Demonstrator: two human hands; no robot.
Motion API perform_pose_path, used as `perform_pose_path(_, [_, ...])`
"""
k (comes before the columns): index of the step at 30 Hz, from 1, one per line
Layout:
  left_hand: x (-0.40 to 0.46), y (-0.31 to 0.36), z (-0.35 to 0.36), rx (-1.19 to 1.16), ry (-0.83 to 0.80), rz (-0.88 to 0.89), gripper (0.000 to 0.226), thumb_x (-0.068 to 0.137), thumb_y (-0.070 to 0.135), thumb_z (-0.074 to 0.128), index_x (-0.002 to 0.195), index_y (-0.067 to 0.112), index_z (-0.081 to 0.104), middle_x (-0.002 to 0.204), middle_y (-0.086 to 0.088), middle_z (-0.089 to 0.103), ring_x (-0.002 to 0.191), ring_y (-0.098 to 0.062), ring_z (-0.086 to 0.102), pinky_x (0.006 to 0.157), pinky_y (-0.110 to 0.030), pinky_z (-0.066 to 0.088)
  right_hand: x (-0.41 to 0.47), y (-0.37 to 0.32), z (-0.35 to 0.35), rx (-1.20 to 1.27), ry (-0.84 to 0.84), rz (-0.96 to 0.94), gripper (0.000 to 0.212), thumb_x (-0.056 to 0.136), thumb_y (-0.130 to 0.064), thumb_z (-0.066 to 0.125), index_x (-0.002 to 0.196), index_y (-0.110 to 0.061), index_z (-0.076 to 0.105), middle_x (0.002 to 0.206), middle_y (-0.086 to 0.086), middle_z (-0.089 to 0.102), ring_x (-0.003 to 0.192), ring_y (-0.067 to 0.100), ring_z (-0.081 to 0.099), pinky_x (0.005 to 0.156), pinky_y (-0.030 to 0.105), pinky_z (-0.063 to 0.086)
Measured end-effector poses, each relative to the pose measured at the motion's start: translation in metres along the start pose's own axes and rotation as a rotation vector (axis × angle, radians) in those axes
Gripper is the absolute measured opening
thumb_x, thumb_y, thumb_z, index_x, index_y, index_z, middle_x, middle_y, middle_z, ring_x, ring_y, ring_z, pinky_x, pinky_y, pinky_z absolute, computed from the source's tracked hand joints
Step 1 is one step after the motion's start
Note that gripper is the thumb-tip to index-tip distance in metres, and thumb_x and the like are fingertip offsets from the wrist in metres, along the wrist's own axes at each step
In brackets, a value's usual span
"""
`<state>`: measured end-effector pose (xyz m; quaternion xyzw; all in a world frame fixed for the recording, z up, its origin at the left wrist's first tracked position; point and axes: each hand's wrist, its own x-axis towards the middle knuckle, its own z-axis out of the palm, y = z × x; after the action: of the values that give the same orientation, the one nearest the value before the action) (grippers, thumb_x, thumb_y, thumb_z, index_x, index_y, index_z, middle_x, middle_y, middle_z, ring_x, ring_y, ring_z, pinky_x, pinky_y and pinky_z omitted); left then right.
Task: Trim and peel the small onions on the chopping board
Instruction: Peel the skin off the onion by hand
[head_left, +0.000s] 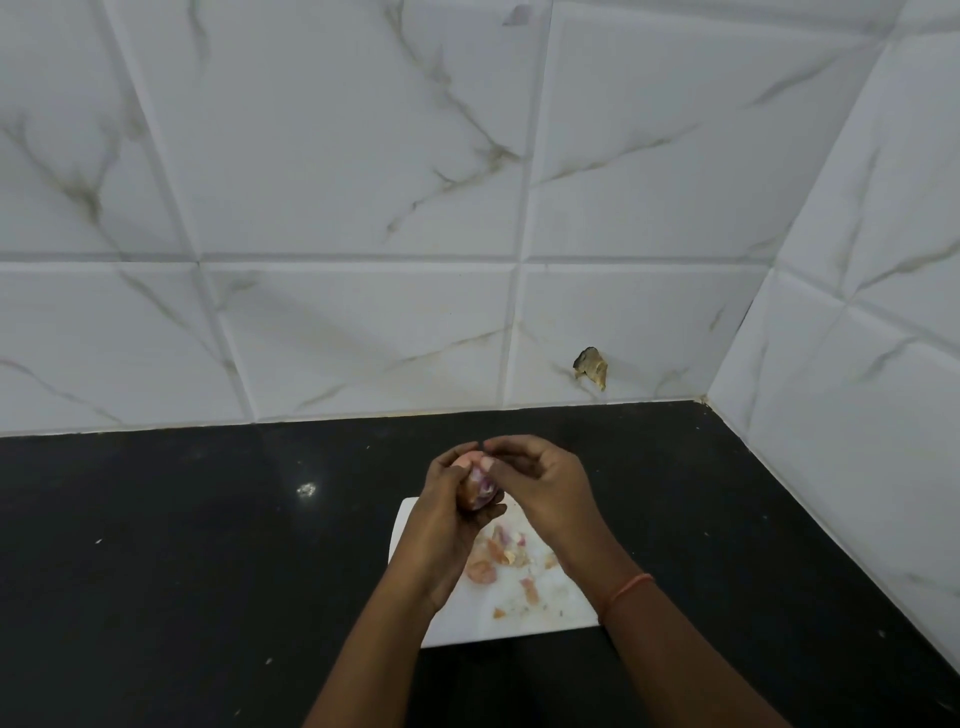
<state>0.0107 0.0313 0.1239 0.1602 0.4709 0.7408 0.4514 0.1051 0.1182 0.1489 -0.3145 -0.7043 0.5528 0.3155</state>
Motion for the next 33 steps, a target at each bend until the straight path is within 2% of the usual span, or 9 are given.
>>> perform_pose_path(2, [0.0, 0.001, 0.001, -0.008, 0.001, -0.004, 0.029, 0.105, 0.022, 0.045, 0.129, 0.014, 0.058, 0.125, -0.017, 0.065, 0.114, -0.028, 0.066, 0.099, -0.043, 0.055, -0.002, 0.004, 0.003, -0.106, 0.004, -0.09, 0.022, 0.083, -0.015, 0.075, 0.105, -0.016, 0.071, 0.101, -0.005, 0.071, 0.096, 0.007, 0.068, 0.086, 0.022, 0.056])
perform_pose_path(6, [-0.001, 0.0, 0.001, 0.018, -0.004, -0.012, 0.028, 0.104, 0.025, 0.048, 0.129, 0.018, 0.057, 0.126, -0.015, 0.066, 0.111, -0.026, 0.069, 0.102, -0.045, 0.053, -0.005, 0.005, 0.005, -0.276, 0.091, -0.256, 0.012, 0.085, -0.013, 0.073, 0.097, -0.017, 0.071, 0.094, -0.006, 0.069, 0.09, 0.004, 0.066, 0.079, 0.015, 0.054])
perform_pose_path(10, [-0.002, 0.0, -0.001, 0.04, -0.014, -0.01, 0.028, 0.104, 0.027, 0.048, 0.129, 0.02, 0.058, 0.127, -0.012, 0.066, 0.112, -0.026, 0.069, 0.101, -0.043, 0.054, -0.002, 0.005, 0.007, -0.34, 0.113, -0.285, 0.007, 0.089, -0.015, 0.069, 0.095, -0.019, 0.068, 0.091, -0.006, 0.067, 0.086, 0.003, 0.065, 0.076, 0.012, 0.053])
perform_pose_path(14, [-0.002, 0.002, -0.002, 0.038, -0.017, 0.0, 0.029, 0.104, 0.026, 0.046, 0.129, 0.018, 0.059, 0.125, -0.012, 0.065, 0.104, -0.026, 0.071, 0.088, -0.036, 0.058, 0.002, 0.003, 0.003, -0.175, 0.183, -0.156, 0.002, 0.09, -0.019, 0.068, 0.09, -0.02, 0.067, 0.084, -0.009, 0.068, 0.083, 0.001, 0.065, 0.069, 0.011, 0.053])
perform_pose_path(18, [-0.002, 0.006, -0.001, -0.047, -0.007, 0.001, 0.03, 0.103, 0.026, 0.047, 0.127, 0.015, 0.061, 0.122, -0.017, 0.067, 0.092, -0.023, 0.074, 0.075, -0.032, 0.057, 0.007, 0.008, -0.004, -0.07, 0.255, -0.09, 0.005, 0.088, -0.016, 0.07, 0.091, -0.013, 0.07, 0.083, -0.001, 0.071, 0.078, 0.013, 0.069, 0.067, 0.025, 0.058])
perform_pose_path(24, [-0.003, 0.005, 0.0, -0.085, -0.008, -0.039, 0.046, 0.091, 0.035, 0.058, 0.131, 0.012, 0.058, 0.125, -0.02, 0.066, 0.097, -0.029, 0.071, 0.077, -0.033, 0.06, 0.005, 0.004, -0.007, 0.175, 0.316, -0.013, 0.01, 0.086, -0.014, 0.073, 0.09, -0.006, 0.069, 0.077, 0.01, 0.071, 0.062, 0.016, 0.068, 0.057, 0.026, 0.057])
perform_pose_path(27, [-0.002, 0.005, -0.002, -0.093, -0.007, -0.034, 0.05, 0.084, 0.03, 0.065, 0.131, 0.014, 0.057, 0.12, -0.019, 0.067, 0.096, -0.03, 0.073, 0.081, -0.033, 0.06, 0.005, 0.002, -0.008, 0.233, 0.353, -0.022, 0.01, 0.086, -0.013, 0.072, 0.091, -0.005, 0.069, 0.076, 0.011, 0.071, 0.061, 0.015, 0.067, 0.056, 0.024, 0.057])
perform_pose_path(30, [-0.002, 0.005, -0.003, -0.111, -0.007, -0.036, 0.056, 0.078, 0.029, 0.069, 0.131, 0.016, 0.058, 0.119, -0.017, 0.067, 0.097, -0.03, 0.073, 0.082, -0.034, 0.061, 0.006, 0.002, -0.01, 0.26, 0.367, -0.054, 0.008, 0.087, -0.005, 0.07, 0.094, -0.003, 0.068, 0.081, 0.009, 0.072, 0.067, 0.015, 0.069, 0.06, 0.025, 0.058])
perform_pose_path(33, [-0.001, 0.004, -0.003, -0.13, 0.009, -0.041, 0.042, 0.087, 0.024, 0.066, 0.127, 0.015, 0.059, 0.115, -0.017, 0.066, 0.091, -0.029, 0.074, 0.078, -0.033, 0.062, 0.007, 0.008, -0.009, 0.159, 0.306, -0.045, 0.022, 0.088, 0.006, 0.063, 0.104, -0.008, 0.068, 0.096, 0.005, 0.073, 0.086, 0.013, 0.071, 0.076, 0.027, 0.06])
